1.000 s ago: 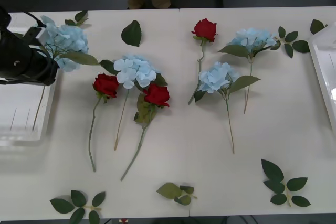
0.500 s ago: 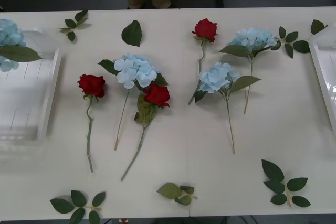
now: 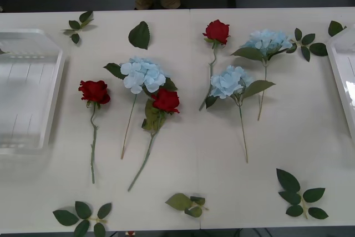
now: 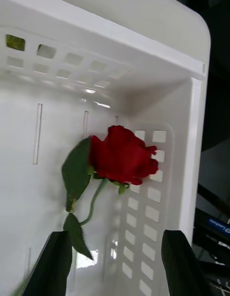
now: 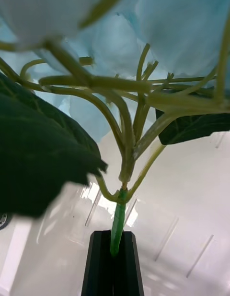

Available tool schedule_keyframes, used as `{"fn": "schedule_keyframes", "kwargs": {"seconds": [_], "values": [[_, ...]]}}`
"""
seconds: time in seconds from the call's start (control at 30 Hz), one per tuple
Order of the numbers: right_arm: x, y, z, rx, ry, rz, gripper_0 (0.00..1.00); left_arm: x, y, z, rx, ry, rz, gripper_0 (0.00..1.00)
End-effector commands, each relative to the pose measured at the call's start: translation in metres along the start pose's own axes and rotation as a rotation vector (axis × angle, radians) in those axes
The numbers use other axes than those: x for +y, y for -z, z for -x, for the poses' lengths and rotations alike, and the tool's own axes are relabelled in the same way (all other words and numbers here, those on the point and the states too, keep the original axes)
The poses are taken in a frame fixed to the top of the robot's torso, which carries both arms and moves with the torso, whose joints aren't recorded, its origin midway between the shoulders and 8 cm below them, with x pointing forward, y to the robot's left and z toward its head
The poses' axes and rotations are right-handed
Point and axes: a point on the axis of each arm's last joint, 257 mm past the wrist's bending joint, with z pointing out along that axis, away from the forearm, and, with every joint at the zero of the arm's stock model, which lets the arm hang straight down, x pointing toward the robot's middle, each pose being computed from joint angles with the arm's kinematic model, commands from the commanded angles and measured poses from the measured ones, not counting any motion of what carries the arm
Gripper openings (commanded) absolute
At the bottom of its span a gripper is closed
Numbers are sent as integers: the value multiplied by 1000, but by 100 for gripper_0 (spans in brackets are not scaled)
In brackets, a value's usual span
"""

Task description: Place the red flowers into the right box and the blue flowers into the left box. If a person shows an open palm, hand one flower to the person first, then continue sorting.

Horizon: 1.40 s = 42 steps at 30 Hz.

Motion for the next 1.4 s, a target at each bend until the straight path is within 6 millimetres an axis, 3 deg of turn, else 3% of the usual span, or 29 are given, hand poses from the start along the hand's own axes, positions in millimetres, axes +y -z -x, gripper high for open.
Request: {"fn": "schedule_keyframes", "kwargs": {"seconds": [0.03,0.07,0.17,0.23,0.33,0.37,0.47,0.63,0.77,0.87,1.0,1.17,1.4], "values": [[19,22,8,1,-14,139,72,-16,-6,27,-86,30,-34,0],[25,26,10,2,-10,163,73,-17,-9,27,-88,35,-36,0],[68,43,20,11,-4,301,75,-20,-18,28,-104,47,-44,0],[113,50,29,6,-41,415,76,-21,-20,27,-107,42,-41,5],[171,52,35,-8,-121,557,77,-24,-22,25,-102,41,-44,100],[182,51,35,-9,-135,578,77,-24,-22,26,-103,43,-46,100],[241,37,35,-38,-195,646,77,-30,-24,23,-97,43,-57,100],[304,15,29,-88,-266,647,77,-35,-21,23,-89,42,-67,100],[338,7,28,-99,-326,653,77,-47,-8,17,-21,37,-77,100],[361,8,36,-119,-387,672,77,-66,14,5,69,19,-86,100],[380,16,52,-144,-420,703,77,-93,35,-12,134,10,-98,100],[385,31,78,-186,-443,738,77,-151,59,-44,202,-8,-137,100],[394,47,103,-223,-482,783,77,-228,72,-85,264,-59,-240,100]]}}
